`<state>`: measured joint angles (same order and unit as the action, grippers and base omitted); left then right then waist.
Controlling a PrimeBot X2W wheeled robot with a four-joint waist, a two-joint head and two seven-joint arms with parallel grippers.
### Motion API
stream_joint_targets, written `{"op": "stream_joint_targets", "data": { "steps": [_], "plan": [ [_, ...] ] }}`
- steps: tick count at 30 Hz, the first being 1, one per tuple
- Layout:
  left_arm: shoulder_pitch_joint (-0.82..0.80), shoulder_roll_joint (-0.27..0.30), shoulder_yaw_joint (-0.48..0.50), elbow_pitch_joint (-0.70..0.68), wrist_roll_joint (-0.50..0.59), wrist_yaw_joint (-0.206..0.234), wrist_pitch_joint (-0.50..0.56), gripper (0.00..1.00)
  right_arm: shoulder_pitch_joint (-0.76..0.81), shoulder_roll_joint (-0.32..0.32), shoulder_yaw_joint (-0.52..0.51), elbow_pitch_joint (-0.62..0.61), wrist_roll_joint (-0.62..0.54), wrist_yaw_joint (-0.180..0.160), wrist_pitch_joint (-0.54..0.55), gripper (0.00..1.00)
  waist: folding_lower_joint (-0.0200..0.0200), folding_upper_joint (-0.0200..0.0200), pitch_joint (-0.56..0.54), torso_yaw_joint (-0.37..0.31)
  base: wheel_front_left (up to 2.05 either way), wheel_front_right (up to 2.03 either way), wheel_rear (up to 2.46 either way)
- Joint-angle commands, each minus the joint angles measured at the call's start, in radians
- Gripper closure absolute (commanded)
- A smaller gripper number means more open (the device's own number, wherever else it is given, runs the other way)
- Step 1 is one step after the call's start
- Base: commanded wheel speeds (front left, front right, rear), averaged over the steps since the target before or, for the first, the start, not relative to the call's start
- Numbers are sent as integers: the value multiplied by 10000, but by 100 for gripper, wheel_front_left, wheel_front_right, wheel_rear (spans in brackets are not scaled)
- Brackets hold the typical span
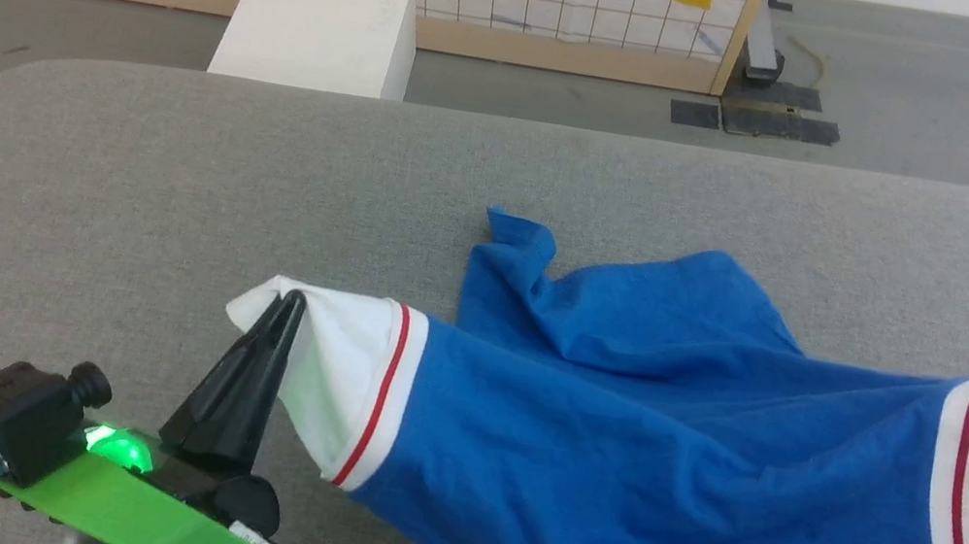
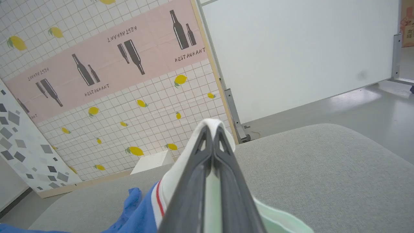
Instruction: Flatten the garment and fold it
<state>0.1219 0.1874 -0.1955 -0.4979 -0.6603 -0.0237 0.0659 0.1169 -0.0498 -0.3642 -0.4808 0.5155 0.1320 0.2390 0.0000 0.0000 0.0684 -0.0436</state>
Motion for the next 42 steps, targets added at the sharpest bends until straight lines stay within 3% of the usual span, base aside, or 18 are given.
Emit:
{"op": "stream_joint_targets", "data": {
  "steps": [1,6,10,14,24,33,42],
  "plan": [
    [-122,5,48,10,108,88,-21,100,43,-5,84,-82,122,-13,66,100,0,0,145,-29,0,0,0],
    [-1144,-208,126,739,-26,131,-18,100,-768,-5,844,33,-104,-13,384,100,0,0,483,-42,0,0,0],
    [-2781,-253,196,1836,-53,161,295,100,-2561,-5,1510,593,-741,-13,879,100,0,0,749,-126,0,0,0],
    [-4846,-102,97,2883,371,282,842,100,-4838,-124,2153,1619,-1414,-13,1403,100,0,0,960,-189,0,0,0],
    [-9958,-99,9,5728,689,518,2215,100,-9966,-1370,3516,4962,-2330,-13,1461,100,0,0,1654,-133,0,0,0],
    [-13443,174,106,8214,1526,951,2110,100,-13556,-1493,3441,8275,-3375,-13,735,100,0,0,2402,-180,0,0,0],
    [-15499,-12,170,9810,1918,1284,1222,100,-15733,-1269,3091,10266,-4675,-13,-169,100,0,0,3500,-267,0,0,0]
  ]
}}
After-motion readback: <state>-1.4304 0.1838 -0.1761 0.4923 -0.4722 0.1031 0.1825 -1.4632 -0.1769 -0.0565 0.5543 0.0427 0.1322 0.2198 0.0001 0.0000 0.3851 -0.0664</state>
